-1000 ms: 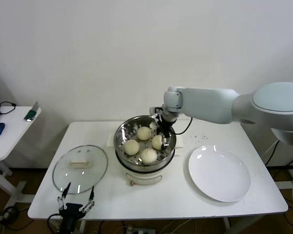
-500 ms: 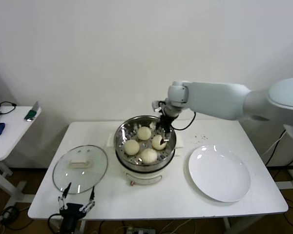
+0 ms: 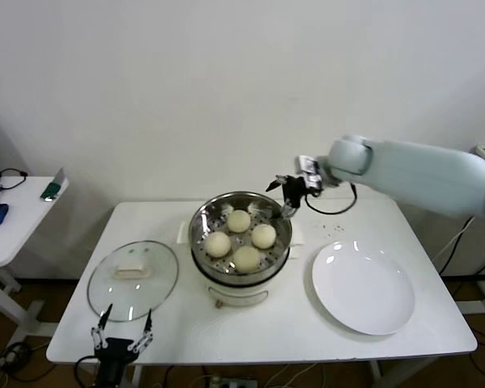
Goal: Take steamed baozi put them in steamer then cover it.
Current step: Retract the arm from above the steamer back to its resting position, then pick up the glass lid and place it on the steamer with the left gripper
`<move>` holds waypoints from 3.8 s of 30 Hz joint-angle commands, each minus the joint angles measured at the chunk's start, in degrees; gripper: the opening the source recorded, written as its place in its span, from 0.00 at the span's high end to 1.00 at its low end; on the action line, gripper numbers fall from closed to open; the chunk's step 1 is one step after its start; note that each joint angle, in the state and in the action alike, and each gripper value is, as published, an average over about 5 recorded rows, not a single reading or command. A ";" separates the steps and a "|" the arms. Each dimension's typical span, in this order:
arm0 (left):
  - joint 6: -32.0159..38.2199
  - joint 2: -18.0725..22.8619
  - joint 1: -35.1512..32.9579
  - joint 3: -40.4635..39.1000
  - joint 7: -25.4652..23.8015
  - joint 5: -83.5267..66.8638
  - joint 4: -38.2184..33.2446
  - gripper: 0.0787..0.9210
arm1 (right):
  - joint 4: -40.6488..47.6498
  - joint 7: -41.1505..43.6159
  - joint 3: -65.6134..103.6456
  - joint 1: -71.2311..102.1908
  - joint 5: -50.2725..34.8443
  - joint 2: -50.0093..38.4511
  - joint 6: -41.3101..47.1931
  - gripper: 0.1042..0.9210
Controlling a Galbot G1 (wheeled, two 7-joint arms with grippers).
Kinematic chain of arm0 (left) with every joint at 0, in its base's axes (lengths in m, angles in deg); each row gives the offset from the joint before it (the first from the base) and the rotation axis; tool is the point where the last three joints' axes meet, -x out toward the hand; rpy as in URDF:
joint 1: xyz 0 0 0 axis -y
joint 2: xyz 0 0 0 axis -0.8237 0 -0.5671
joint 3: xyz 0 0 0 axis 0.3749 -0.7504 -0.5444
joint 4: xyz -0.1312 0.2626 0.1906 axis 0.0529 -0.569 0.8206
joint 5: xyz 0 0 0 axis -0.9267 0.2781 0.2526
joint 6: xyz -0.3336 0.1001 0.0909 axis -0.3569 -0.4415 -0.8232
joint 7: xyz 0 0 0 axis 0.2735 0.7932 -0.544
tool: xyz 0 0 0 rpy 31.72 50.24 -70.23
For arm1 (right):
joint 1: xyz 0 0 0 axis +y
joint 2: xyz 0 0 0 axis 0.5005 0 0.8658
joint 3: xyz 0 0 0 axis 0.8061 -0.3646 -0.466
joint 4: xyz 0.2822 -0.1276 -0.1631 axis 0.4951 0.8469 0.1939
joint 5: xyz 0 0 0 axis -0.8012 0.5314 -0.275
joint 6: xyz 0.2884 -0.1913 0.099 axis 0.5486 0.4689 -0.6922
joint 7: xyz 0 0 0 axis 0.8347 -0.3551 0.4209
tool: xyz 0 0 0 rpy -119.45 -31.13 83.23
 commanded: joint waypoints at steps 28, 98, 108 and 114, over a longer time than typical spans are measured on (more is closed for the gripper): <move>-10.25 -3.11 8.14 -0.20 2.17 55.52 0.49 0.12 | -19.63 -32.90 108.42 99.75 12.43 4.81 -10.39 0.12; -7.91 -3.34 38.10 1.49 12.73 77.43 40.48 0.64 | -16.41 -27.29 111.31 104.28 25.80 13.94 -7.69 0.12; -8.53 -4.89 34.04 1.31 11.37 73.55 31.73 0.91 | -15.34 -26.99 111.36 103.55 25.52 13.87 -7.82 0.12; -12.17 -7.50 27.52 1.72 9.83 70.00 19.48 0.91 | -14.85 -26.63 111.46 103.34 25.06 13.33 -8.07 0.12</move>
